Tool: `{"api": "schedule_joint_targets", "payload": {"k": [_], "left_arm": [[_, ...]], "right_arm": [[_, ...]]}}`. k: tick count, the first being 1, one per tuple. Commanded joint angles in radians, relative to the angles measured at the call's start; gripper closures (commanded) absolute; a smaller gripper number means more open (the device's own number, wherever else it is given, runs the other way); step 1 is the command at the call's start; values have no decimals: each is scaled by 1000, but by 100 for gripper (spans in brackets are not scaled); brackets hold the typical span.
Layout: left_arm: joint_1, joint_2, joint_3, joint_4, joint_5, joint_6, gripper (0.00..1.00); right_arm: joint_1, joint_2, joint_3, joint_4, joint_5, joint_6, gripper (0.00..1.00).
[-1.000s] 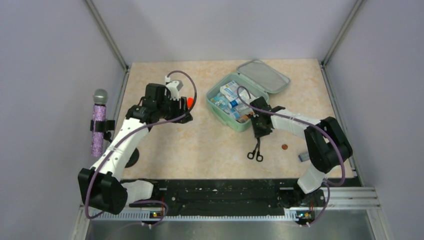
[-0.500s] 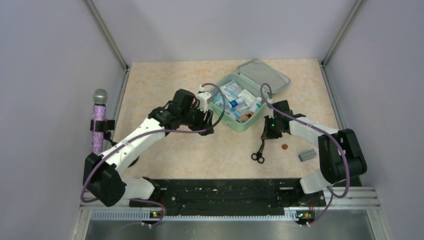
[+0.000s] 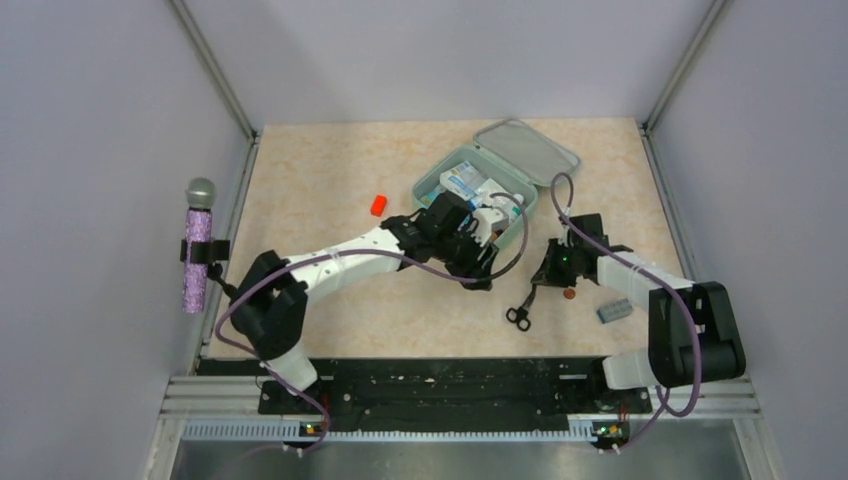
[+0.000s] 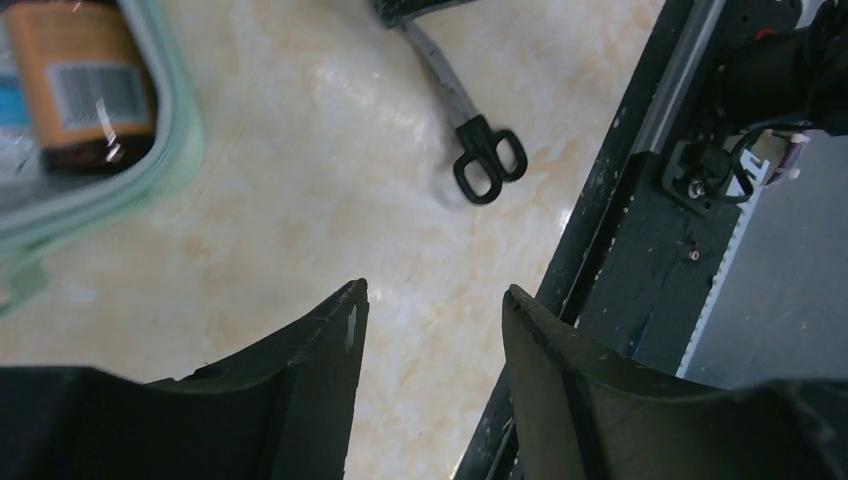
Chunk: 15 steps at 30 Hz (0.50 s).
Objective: Organize the medicine kit
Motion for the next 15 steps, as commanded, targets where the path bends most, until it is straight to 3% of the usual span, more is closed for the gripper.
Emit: {"api": "schedule_joint_targets", "payload": {"k": [1,8,15], "left_arm": [[-64,115,110,123,88,-30,43],[-124,303,199,122,53,-79,41],[-141,371,176,120,49,-110,40]], "right_arm": [[-28,-28,-44,-21,21,21,100],[-77,-44,-76,-14,-4,31,100],[-83,-17,-78,17,-26,44,100]]}}
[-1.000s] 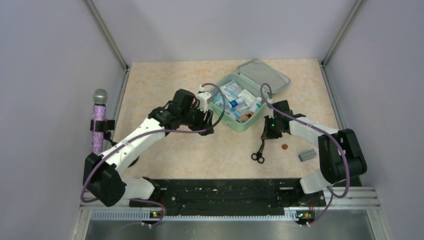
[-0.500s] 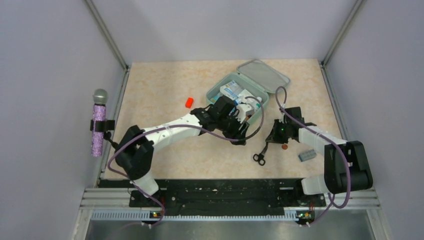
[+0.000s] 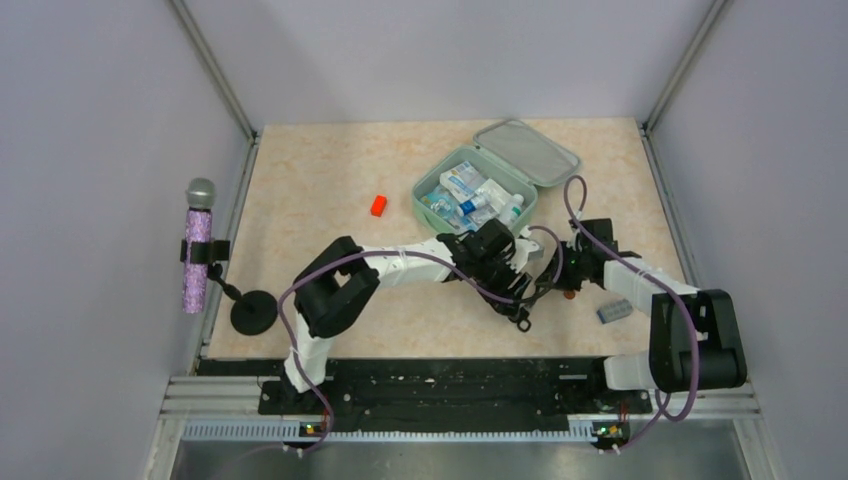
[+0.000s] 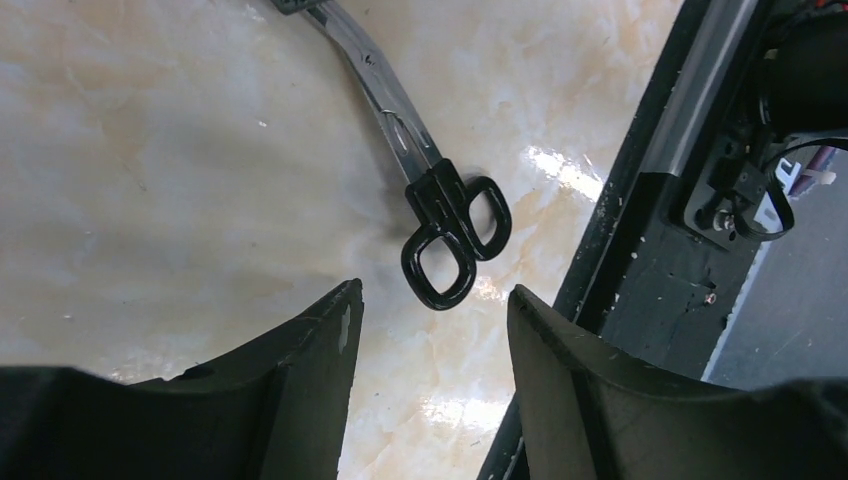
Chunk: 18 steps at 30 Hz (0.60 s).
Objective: Organize the medicine kit
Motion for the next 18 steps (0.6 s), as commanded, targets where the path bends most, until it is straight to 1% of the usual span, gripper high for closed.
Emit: {"api": "schedule_joint_targets", "payload": {"k": [1,4,7,9,12,15,16,17,18], "left_arm": [[-7,19,9,37,6,-36,40],[-9,38,9,60,32,-26,43],[-11,77,33,73,79,-18,49],[-12,103,51,85,117,-7,54],[-14,135,83,83,175,18,67],[-13,144,99,71,193,41,88],[-12,133,97,64,196,61,95],[-11,120,94,53,194,82,100],[-7,102,90,35,192,110,100]], "right_arm": [[-15,24,-26,-1,23,8,100],[-14,20,-29,4,25,11,100],[-15,17,-35,11,26,13,100],[-14,13,-38,14,29,16,100],[-14,9,-39,15,32,17,100],[-14,-2,-36,14,21,12,100],[-16,-13,-26,10,3,1,98],[-16,-22,-7,-12,-14,-12,91],[-16,-32,24,-38,-34,-27,81]]}}
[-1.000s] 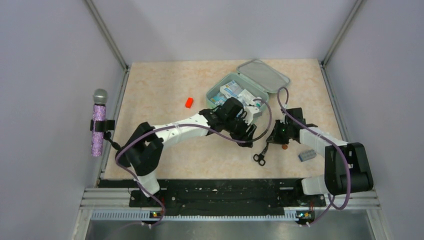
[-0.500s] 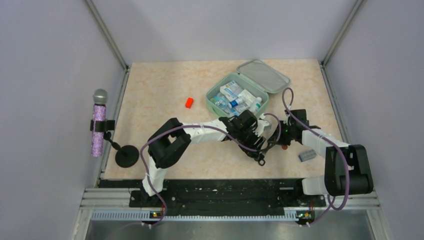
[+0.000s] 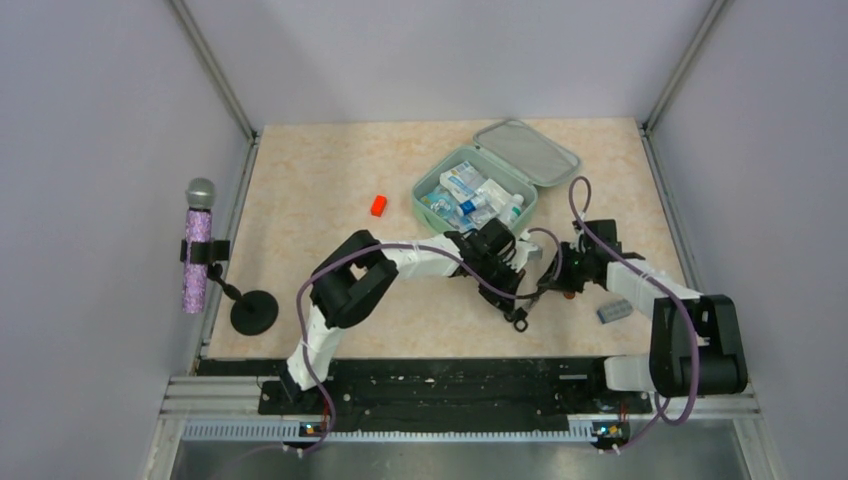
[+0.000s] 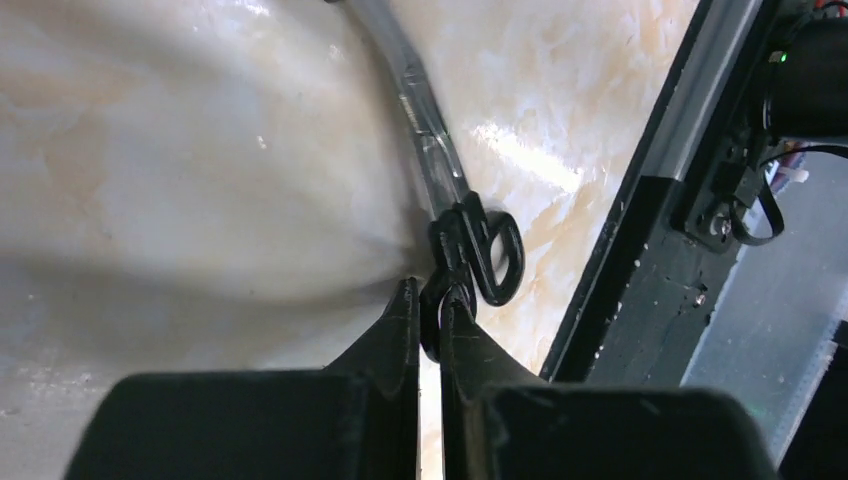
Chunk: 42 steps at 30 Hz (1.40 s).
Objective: Organize the medicine kit
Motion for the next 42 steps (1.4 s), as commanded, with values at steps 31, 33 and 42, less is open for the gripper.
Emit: {"api": "schedule_joint_targets", "payload": {"k": [31,33,42], "left_arm": [[434,-433,290,-473,-114,808,100],[440,-419,303,-479,-142,829,100],[440,-334,400,-465,-227,801,100]], "right_arm": [[-301,665,789,407,-573,344,14],[-302,730,833,456,-590,390,14],[-308,942,1013,517,-609,473,14]]}}
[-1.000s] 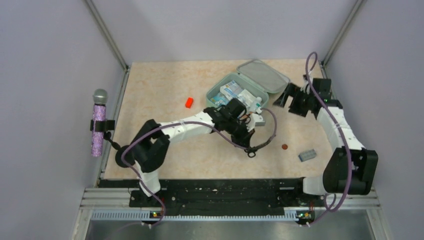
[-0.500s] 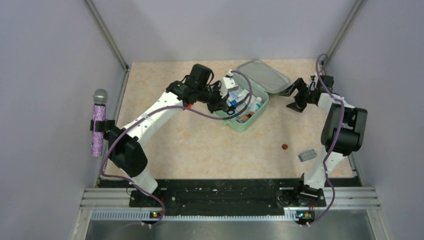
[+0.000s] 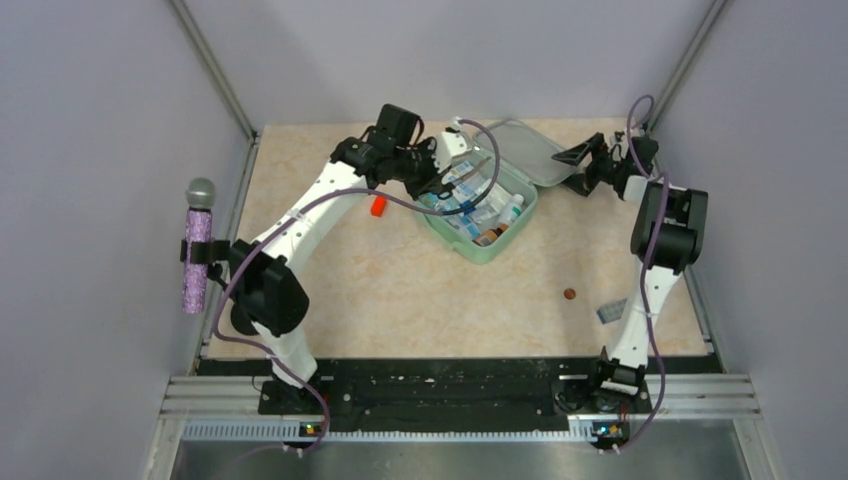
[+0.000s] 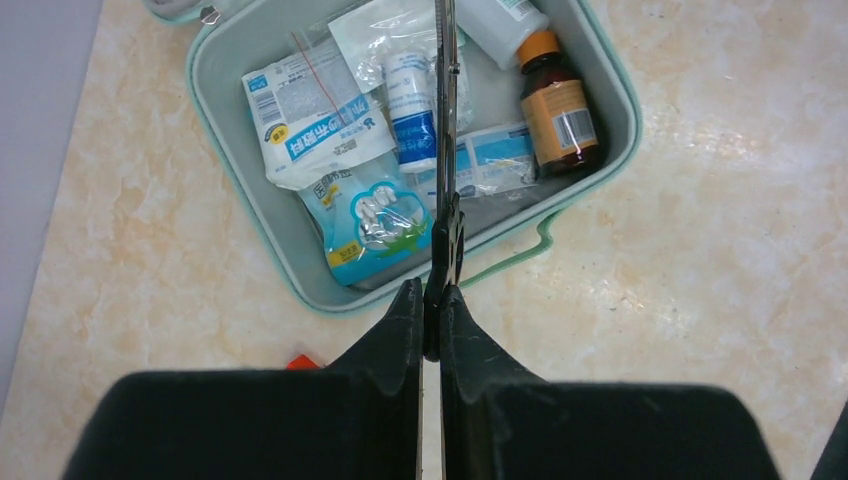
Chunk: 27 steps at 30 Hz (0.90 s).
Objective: Organize the medicine kit
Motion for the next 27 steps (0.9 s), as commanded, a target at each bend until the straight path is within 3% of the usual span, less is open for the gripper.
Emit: {"api": "schedule_joint_targets", "payload": {"k": [1,13,18,27], "left_arm": [[0,43,119,0,-53,2,100],[1,80,195,123,-83,-22,100],[1,92,203,254,-81,1,100],[3,148,236,469,-80,125,100]], "right_arm": [[-3,48,74,124,-48,64,14],[-5,-93,-97,596,-118,221,20],[-6,-177,-104,591,-129,196,20],[-4,-251,1,355,-130,25,21]]}}
